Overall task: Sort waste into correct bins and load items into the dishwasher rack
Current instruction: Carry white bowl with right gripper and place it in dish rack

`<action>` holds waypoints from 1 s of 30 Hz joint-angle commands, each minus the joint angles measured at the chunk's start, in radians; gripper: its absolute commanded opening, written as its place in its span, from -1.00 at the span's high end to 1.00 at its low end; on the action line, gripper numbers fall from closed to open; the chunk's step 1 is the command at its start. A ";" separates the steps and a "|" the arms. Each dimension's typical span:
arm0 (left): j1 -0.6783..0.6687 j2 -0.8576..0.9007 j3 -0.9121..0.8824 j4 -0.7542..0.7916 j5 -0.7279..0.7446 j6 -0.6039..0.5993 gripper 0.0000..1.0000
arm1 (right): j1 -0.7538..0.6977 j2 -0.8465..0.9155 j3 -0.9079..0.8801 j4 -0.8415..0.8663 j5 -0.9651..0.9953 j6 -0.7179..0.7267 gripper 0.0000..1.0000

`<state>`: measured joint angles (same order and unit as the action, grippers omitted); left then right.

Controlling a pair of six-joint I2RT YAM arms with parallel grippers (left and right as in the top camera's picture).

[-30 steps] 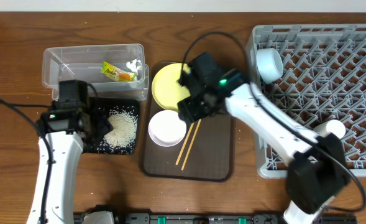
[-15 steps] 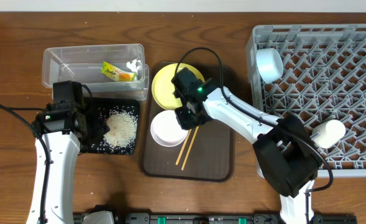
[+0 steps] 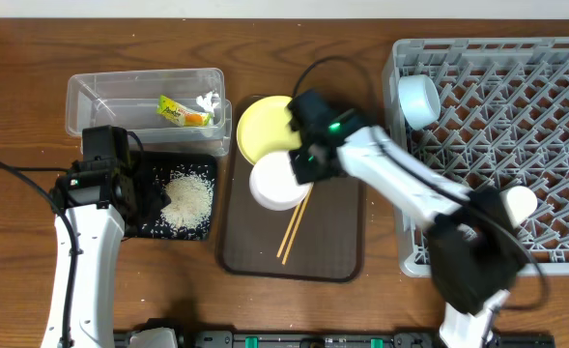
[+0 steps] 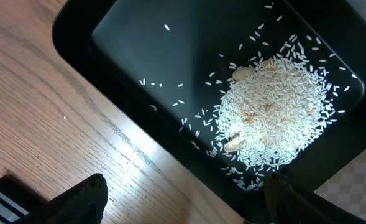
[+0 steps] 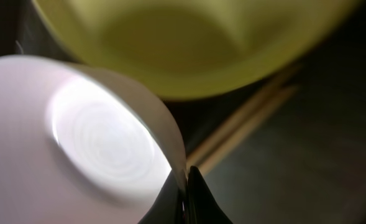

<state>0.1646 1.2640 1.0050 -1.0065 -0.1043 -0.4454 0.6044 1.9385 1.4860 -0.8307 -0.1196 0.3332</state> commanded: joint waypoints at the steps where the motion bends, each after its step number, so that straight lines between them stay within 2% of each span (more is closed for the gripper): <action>1: 0.005 -0.003 0.007 -0.003 -0.008 -0.006 -0.67 | -0.081 -0.171 0.006 0.003 0.090 -0.032 0.98; 3: 0.005 -0.003 0.007 -0.003 -0.008 -0.005 -0.67 | -0.128 -0.233 0.006 0.003 0.146 -0.051 0.98; 8: 0.005 -0.003 0.007 -0.002 -0.008 -0.006 -0.68 | -0.251 -0.333 0.006 0.043 0.426 -0.127 0.98; 16: 0.005 -0.003 0.007 -0.002 -0.008 -0.006 -0.68 | -0.406 -0.326 0.006 0.246 0.923 -0.269 0.97; 24: 0.005 -0.003 0.007 -0.002 -0.008 -0.006 -0.68 | -0.506 -0.245 0.006 0.556 1.112 -0.576 0.98; 30: 0.005 -0.003 0.007 -0.002 -0.008 -0.006 -0.68 | -0.562 -0.152 0.006 0.690 1.118 -0.744 0.97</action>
<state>0.1646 1.2640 1.0050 -1.0061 -0.1047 -0.4450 0.0708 1.7447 1.4868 -0.1547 0.9440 -0.2798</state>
